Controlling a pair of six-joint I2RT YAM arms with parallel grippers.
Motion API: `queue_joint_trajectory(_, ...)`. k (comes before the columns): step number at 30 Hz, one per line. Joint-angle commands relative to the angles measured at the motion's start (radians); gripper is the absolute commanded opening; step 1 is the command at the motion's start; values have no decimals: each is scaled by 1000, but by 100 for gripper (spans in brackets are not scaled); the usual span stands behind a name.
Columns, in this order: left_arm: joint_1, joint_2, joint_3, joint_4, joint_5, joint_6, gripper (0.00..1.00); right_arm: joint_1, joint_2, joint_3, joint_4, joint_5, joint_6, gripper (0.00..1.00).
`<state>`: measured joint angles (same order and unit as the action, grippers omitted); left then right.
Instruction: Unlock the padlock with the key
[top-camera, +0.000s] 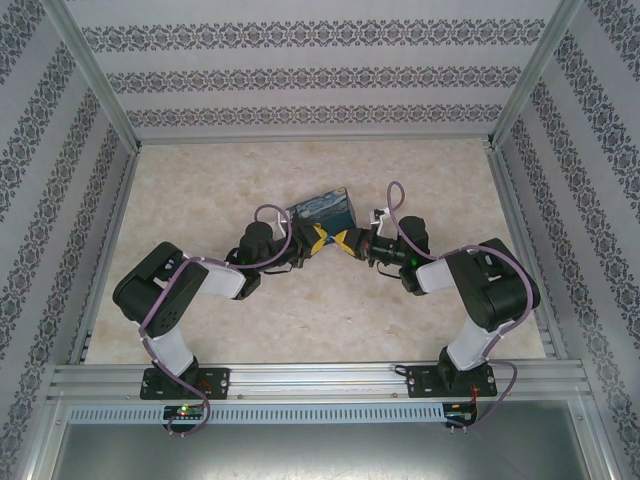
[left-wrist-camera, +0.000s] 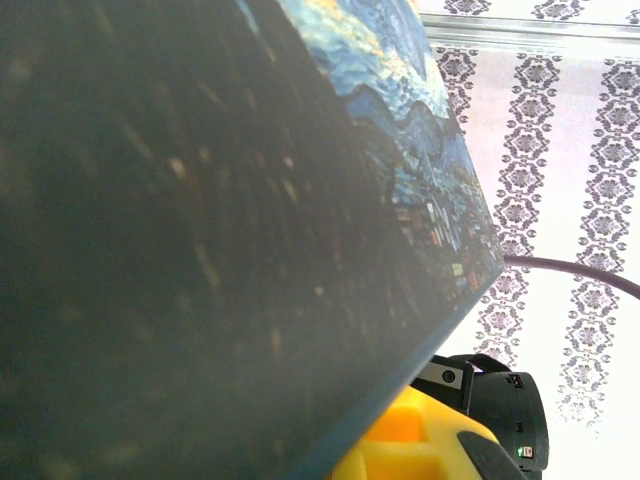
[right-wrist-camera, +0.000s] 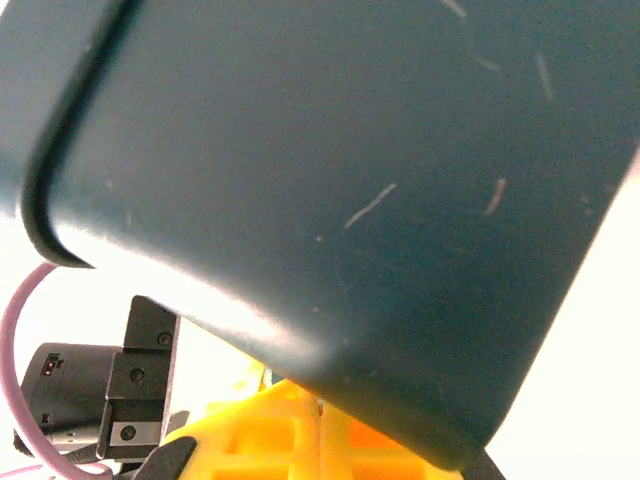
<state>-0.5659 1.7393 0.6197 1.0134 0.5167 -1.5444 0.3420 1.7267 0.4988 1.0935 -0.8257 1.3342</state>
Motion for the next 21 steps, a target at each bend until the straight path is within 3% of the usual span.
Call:
queue_joint_trajectory(1,-65,-23,46,88,299,36,0,14,43,25,110,88,64,0)
queue_joint_trajectory(17,-65,-21,44,82,293,43,0,29,-7,74,4,-101,-140,0)
queue_joint_trajectory(21,-65,-23,44,85,293,51,0,25,-42,68,-73,-88,-220,0)
